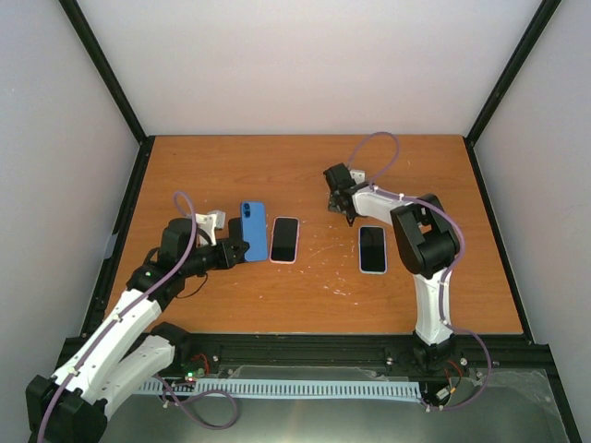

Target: Put the phone into the phone case

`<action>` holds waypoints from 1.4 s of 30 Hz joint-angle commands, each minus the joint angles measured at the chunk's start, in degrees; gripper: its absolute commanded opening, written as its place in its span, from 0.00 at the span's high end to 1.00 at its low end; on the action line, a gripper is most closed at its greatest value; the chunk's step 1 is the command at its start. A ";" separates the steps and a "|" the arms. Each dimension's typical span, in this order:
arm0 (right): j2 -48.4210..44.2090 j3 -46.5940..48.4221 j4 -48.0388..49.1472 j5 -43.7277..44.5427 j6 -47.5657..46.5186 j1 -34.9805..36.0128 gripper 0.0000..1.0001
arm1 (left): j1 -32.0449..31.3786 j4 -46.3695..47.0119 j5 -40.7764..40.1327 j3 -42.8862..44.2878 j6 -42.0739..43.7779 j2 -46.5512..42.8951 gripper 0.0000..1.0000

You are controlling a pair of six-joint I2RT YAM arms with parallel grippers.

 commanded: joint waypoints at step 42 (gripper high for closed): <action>-19.17 -32.20 22.07 -46.09 -2.45 -31.68 0.59 | 0.27 4.28 1.49 2.27 -4.07 0.99 1.00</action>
